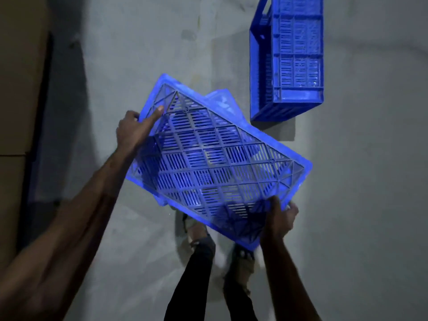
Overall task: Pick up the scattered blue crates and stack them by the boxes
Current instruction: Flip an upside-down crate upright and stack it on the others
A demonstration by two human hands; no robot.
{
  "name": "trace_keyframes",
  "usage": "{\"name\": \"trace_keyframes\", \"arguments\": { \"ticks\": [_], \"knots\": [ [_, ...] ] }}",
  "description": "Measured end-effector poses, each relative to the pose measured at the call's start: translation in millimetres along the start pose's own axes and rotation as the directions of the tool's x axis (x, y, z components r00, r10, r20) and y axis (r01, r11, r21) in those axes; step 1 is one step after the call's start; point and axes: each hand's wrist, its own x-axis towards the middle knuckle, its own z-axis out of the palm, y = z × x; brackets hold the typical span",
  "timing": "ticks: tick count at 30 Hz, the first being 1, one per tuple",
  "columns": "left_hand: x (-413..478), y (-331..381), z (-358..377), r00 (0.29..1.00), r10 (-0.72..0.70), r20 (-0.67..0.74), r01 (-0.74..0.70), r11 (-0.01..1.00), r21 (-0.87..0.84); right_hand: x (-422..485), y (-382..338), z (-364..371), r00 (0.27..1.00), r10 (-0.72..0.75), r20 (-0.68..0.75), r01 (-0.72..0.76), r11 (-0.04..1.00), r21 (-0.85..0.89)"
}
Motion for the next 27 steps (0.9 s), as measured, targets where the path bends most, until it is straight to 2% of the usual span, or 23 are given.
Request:
{"name": "trace_keyframes", "arguments": {
  "ticks": [3, 6, 9, 10, 12, 14, 15, 19, 24, 27],
  "knots": [
    [-49.7, -37.6, -3.5, 0.998, -0.058, -0.028, 0.055, 0.994, -0.095, 30.8, -1.3, -36.3, 0.999, -0.038, 0.035, 0.038, 0.999, 0.017],
    [-96.7, -67.4, -7.0, 0.984, -0.168, 0.058, 0.177, 0.964, -0.198, 63.2, 8.5, -74.6, 0.985, -0.085, 0.153, 0.085, 0.996, 0.009],
    [-152.4, -92.1, 4.5, 0.968, -0.218, 0.124, 0.249, 0.898, -0.362, 83.9, 16.3, -116.2, 0.944, -0.116, 0.307, 0.106, 0.993, 0.051],
    [-174.2, -98.2, 10.5, 0.966, -0.226, 0.130, 0.260, 0.869, -0.422, 88.6, 15.0, -130.9, 0.920, -0.128, 0.370, 0.105, 0.991, 0.083],
    [-216.1, -109.7, 21.9, 0.963, -0.241, 0.123, 0.269, 0.804, -0.530, 95.5, 10.4, -164.6, 0.889, -0.064, 0.453, -0.009, 0.988, 0.157],
    [-249.7, -125.1, 30.1, 0.952, -0.264, 0.156, 0.304, 0.735, -0.607, 106.1, 11.0, -198.6, 0.881, -0.022, 0.473, -0.087, 0.975, 0.206],
    [-262.9, -134.4, 34.1, 0.945, -0.267, 0.189, 0.326, 0.712, -0.622, 112.3, 12.4, -213.9, 0.874, -0.021, 0.485, -0.080, 0.979, 0.188],
    [-316.7, -162.4, 56.5, 0.917, -0.273, 0.289, 0.397, 0.661, -0.636, 127.0, 27.4, -252.4, 0.837, -0.034, 0.546, 0.045, 0.999, -0.007],
    [-341.4, -218.6, 95.8, 0.904, -0.376, 0.204, 0.392, 0.539, -0.745, 119.0, 72.8, -264.2, 0.830, -0.014, 0.558, 0.061, 0.996, -0.066],
    [-361.3, -241.4, 112.4, 0.919, -0.357, 0.169, 0.360, 0.580, -0.731, 111.1, 110.3, -255.1, 0.812, -0.070, 0.579, 0.118, 0.992, -0.046]
  ]
}}
